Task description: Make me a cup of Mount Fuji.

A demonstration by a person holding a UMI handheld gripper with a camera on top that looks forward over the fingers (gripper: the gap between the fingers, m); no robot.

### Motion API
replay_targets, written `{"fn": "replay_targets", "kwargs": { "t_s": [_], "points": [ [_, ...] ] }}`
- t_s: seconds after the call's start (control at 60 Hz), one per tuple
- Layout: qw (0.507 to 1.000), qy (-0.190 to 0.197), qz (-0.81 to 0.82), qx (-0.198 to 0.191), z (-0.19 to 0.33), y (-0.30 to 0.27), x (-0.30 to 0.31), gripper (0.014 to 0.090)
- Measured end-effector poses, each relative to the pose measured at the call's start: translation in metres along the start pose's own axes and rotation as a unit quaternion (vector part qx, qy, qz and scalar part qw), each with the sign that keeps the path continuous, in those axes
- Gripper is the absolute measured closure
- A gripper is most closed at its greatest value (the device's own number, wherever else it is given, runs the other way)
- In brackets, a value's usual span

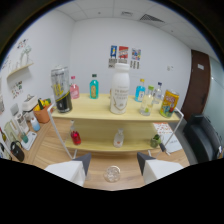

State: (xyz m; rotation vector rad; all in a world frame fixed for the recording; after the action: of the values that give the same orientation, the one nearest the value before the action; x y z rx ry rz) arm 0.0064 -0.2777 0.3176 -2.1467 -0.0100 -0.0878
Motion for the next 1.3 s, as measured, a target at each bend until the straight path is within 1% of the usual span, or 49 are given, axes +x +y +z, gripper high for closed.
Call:
{"fn": "replay_targets", "kwargs": {
  "t_s": [0.1,0.2,0.267,0.317,0.4,0.483,0.583,0.65,0.7,0.75,0.783,1.05,1.167,1.3],
  "points": [
    [0.999,0.004,0.001,0.049,-0.007,-0.058,0.009,0.018],
    [0.991,-0.002,0.009,0.132,-0.008,-0.117,0.013,0.0178],
    [0.984,-0.008,0.014,0.176,0.0,-0.147,0.015,0.0178],
    [0.979,-0.013,0.017,0.202,0.008,-0.162,0.015,0.018],
    [0.974,-0.014,0.015,0.225,0.031,-0.172,0.016,0.0199],
    [0.975,-0.018,0.016,0.223,0.058,-0.176,0.016,0.0215],
    [0.975,-0.016,0.02,0.221,0.089,-0.173,0.018,0.0265],
    [0.978,-0.01,0.021,0.209,0.108,-0.168,0.02,0.0316],
    [0.979,-0.017,0.023,0.202,0.119,-0.165,0.017,0.0382],
    [0.98,-0.016,0.028,0.199,0.125,-0.163,0.018,0.0492],
    [0.979,-0.019,0.03,0.199,0.125,-0.163,0.017,0.0536],
    [0.98,-0.034,0.044,0.19,0.112,-0.16,0.015,0.0561],
    [0.975,-0.041,0.042,0.213,0.082,-0.171,0.018,0.0563],
    [0.964,-0.047,0.051,0.257,0.033,-0.183,0.034,0.0564]
  ]
}}
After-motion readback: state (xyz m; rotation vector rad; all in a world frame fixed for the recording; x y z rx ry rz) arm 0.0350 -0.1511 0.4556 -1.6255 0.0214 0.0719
